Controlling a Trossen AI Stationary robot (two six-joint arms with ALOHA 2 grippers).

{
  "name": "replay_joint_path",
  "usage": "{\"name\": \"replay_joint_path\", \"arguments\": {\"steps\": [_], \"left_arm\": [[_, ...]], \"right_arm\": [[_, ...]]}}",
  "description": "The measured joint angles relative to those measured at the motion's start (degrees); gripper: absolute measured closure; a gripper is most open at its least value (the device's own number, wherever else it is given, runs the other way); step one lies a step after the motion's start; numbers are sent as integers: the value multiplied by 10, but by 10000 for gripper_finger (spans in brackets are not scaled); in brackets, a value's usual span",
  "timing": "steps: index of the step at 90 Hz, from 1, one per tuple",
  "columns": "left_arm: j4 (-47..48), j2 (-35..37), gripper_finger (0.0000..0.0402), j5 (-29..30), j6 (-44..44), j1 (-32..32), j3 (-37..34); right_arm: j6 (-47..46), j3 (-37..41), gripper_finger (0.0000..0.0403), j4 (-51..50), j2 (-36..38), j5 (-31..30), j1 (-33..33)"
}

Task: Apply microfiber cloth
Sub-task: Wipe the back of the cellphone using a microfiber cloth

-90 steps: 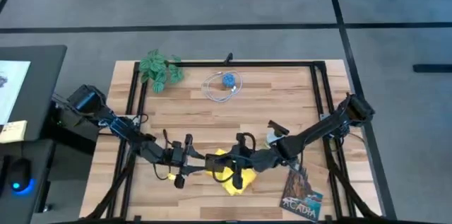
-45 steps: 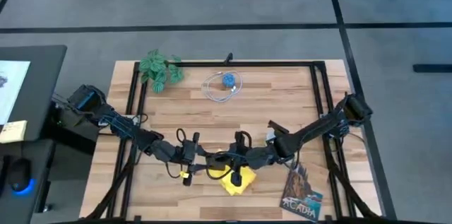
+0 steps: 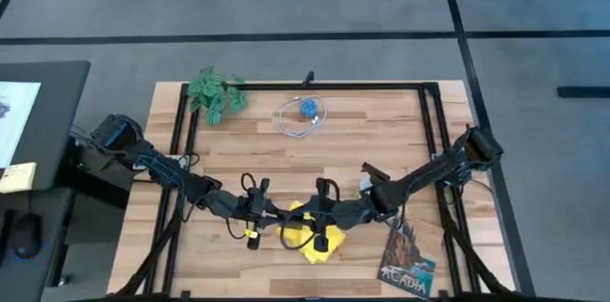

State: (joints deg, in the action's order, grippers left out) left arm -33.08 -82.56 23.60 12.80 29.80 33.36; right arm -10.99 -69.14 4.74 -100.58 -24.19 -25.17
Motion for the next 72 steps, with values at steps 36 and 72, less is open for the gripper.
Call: {"name": "replay_joint_path", "arguments": {"steps": [36,72], "left_arm": [[69,26,397,109,69,7,0],[118,35,397,134,157,-2,-4]], "right_arm": [[-130,0,165,-87,-77,23,-38],[-131,-43,257,-10,-220,16,-24]]}}
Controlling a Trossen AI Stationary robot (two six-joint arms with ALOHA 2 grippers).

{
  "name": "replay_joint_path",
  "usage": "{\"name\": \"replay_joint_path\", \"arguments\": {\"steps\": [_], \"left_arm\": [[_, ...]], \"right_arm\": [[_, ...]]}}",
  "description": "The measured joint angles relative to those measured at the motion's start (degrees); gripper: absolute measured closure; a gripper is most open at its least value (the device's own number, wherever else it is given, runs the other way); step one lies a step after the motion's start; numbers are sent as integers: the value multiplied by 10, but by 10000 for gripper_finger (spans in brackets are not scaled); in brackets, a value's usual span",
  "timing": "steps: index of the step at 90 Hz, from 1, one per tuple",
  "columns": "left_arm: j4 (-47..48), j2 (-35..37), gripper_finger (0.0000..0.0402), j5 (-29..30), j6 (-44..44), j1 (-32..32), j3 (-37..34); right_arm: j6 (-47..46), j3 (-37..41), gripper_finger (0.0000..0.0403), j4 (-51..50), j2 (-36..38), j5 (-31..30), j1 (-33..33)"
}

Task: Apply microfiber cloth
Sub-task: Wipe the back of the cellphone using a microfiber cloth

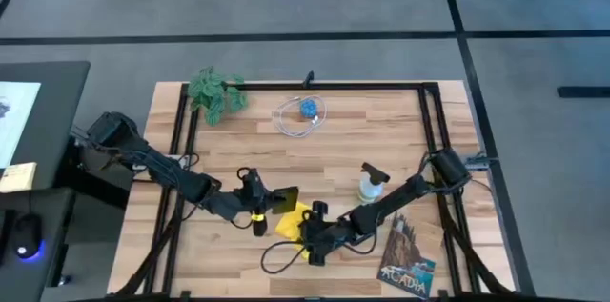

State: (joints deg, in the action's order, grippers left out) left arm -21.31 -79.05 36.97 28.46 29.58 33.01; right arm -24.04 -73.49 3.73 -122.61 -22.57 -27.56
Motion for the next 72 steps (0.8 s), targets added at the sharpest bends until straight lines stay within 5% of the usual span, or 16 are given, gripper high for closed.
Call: {"name": "replay_joint_path", "arguments": {"steps": [14,45,57,72], "left_arm": [[-44,0,398,-10,59,-13,-42],[-211,-7,398,-57,102,-19,-110],[-231,-7,398,-62,102,-17,-109],[-283,-7,398,-67,87,-12,-109]], "right_arm": [[-18,-13,382,-5,-20,-12,-10],[251,-120,400,-9,33,-333,-70],[364,-159,401,-11,25,-321,-48],[369,-159,402,-66,22,-294,-13]]}}
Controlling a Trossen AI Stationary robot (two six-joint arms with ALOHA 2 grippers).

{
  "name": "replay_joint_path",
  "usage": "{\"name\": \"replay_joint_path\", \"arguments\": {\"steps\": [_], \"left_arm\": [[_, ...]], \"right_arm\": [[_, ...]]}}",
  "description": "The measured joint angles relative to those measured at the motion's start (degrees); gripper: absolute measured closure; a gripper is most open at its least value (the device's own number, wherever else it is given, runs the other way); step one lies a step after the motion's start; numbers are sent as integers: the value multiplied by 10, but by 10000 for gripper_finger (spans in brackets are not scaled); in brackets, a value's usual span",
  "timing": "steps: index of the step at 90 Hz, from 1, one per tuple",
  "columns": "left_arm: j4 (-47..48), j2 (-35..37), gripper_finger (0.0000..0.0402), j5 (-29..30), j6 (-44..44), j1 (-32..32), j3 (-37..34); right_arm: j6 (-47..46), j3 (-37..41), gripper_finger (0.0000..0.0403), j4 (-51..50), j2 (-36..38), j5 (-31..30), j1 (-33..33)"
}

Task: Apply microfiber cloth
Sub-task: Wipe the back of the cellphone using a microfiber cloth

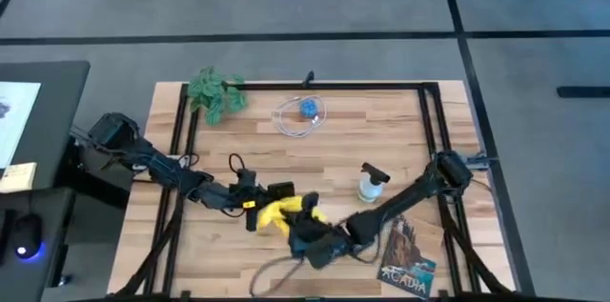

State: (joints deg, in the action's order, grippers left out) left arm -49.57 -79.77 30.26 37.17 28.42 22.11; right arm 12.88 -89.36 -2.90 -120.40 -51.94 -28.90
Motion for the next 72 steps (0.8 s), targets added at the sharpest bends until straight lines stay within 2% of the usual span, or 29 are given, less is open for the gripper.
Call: {"name": "replay_joint_path", "arguments": {"steps": [13,24,52,58,72], "left_arm": [[-20,-2,398,-5,-20,5,0],[-18,-2,398,-7,-25,5,4],[-17,-2,398,-11,-32,5,5],[-18,-2,396,-7,-33,4,6],[-23,1,395,2,-31,4,8]], "right_arm": [[9,-1,402,1,-7,18,7],[-9,-2,402,-13,-7,57,15],[-30,-2,403,-92,-7,81,4],[-47,-2,403,-106,-5,54,3],[-45,0,403,-135,14,-65,-6]]}}
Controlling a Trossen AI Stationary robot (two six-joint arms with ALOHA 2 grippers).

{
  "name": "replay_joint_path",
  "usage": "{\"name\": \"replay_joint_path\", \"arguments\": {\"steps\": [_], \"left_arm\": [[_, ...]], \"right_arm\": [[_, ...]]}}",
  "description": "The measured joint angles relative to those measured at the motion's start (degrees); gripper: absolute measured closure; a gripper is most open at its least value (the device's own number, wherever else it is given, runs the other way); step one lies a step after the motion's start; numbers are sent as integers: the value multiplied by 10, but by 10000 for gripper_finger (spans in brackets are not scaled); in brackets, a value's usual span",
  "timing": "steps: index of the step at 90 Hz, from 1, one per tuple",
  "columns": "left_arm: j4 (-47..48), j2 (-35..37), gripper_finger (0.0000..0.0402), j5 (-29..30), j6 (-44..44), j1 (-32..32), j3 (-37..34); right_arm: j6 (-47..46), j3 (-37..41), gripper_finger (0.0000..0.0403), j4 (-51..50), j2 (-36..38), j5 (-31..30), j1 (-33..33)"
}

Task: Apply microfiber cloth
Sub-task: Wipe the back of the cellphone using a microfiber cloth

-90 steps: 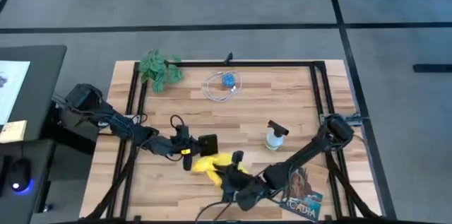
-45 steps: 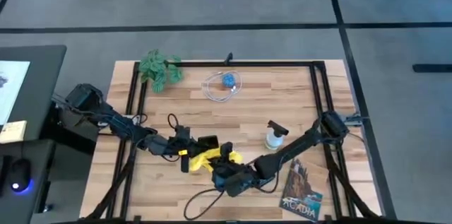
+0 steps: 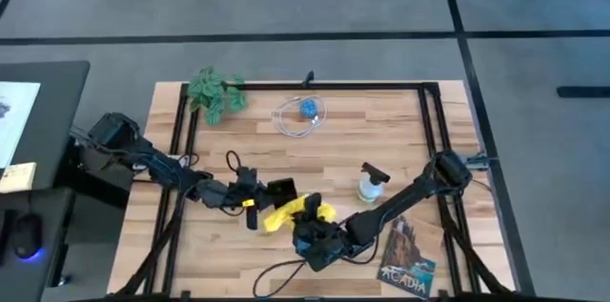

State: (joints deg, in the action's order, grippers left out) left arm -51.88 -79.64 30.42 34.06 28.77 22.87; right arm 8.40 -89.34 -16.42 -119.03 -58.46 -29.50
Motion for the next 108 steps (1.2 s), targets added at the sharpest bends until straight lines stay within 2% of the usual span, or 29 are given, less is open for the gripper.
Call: {"name": "replay_joint_path", "arguments": {"steps": [7,24,34,42,60,82,92,108], "left_arm": [[2,0,394,-4,2,0,0],[7,0,393,-20,0,2,0],[7,0,392,-27,-4,3,0],[10,0,392,-20,-4,3,0],[18,-2,392,-13,-17,2,-1],[8,-3,391,-7,-36,0,-1],[-13,-2,391,-8,-47,-2,0],[-26,-2,391,-2,-64,-3,0]], "right_arm": [[6,0,403,1,16,-32,0],[28,0,403,51,32,-44,5],[70,0,403,124,32,13,21],[78,0,403,142,32,36,35],[27,-1,403,92,33,67,44],[-119,-1,403,-20,33,124,15],[-112,0,403,-3,19,175,11],[-75,0,403,49,-16,197,15]]}}
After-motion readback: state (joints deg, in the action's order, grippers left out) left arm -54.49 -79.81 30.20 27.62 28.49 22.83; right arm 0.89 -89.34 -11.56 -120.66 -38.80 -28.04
